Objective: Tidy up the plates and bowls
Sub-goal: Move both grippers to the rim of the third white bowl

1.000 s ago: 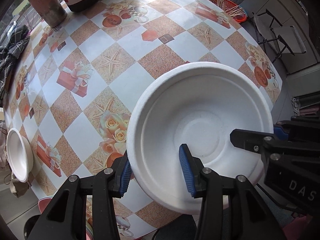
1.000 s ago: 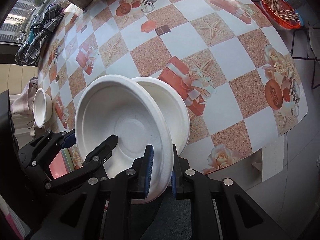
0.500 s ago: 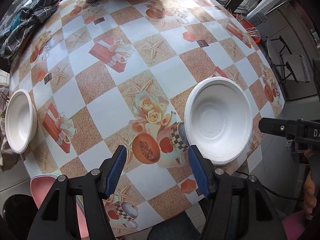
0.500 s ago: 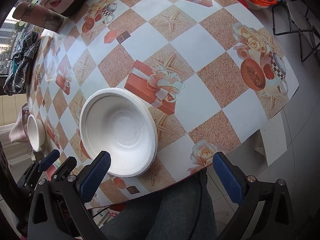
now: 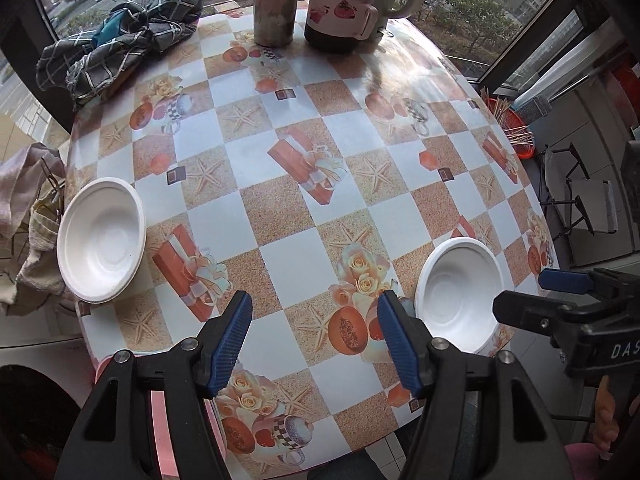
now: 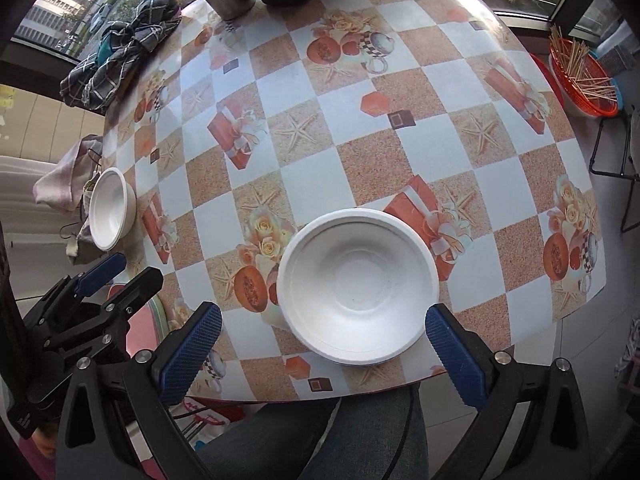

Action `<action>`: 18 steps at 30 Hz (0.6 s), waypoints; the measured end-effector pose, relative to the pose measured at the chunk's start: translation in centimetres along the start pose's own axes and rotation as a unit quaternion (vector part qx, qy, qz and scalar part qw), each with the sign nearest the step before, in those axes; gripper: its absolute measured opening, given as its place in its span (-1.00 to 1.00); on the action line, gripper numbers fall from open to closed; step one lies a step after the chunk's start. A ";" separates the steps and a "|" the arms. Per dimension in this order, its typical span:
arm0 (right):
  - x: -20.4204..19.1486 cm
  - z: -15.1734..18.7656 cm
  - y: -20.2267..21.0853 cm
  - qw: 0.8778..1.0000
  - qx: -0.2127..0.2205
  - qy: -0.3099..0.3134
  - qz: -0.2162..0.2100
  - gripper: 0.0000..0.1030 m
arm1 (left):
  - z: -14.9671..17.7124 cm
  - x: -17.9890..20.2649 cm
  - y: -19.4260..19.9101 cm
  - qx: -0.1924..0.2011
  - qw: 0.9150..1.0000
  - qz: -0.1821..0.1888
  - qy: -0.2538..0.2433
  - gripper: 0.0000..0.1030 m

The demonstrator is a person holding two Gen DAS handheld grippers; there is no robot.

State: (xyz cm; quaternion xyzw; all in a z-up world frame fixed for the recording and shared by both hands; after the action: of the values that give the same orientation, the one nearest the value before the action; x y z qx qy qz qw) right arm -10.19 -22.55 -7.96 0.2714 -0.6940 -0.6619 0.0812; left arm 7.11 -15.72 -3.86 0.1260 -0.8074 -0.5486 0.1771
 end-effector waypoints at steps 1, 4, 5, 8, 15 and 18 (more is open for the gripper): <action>-0.8 0.0 -0.1 1.000 -0.001 0.009 -0.001 1.00 | -0.2 -0.5 0.3 0.005 1.000 -0.003 0.003 0.34; -3.0 -0.2 -0.6 0.999 -0.009 0.033 -0.002 1.00 | -0.7 -2.1 0.9 0.016 1.000 -0.012 0.014 0.35; -3.8 -0.3 -0.8 0.999 -0.011 0.042 -0.002 1.00 | -0.8 -2.7 1.1 0.019 1.000 -0.018 0.018 0.35; -5.6 -0.3 -1.4 0.998 -0.020 0.062 -0.003 1.00 | -1.0 -4.8 1.5 0.025 0.999 -0.032 0.034 0.35; -9.4 -1.4 -2.7 0.995 -0.031 0.095 -0.006 1.00 | -1.2 -10.3 2.3 0.038 0.994 -0.065 0.086 0.35; -11.3 -2.1 -3.1 0.993 -0.032 0.111 -0.008 1.00 | -0.9 -13.3 2.8 0.044 0.988 -0.082 0.123 0.35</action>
State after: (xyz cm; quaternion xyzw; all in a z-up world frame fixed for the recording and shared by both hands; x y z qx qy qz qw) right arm 1.11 -18.82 -7.98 0.3458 -0.6573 -0.6499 0.1613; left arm 19.54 -10.20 -2.95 0.2656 -0.7901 -0.5053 0.2234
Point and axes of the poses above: each gripper's, at about its wrist camera, not at the fingertips, and y roughly against the way its jaws point, x to its right, z to its underside, the point moved 2 cm from there along -y, roughly the way its jaws point, and after that the axes turned 6 degrees about x, right-handed, at the moved point
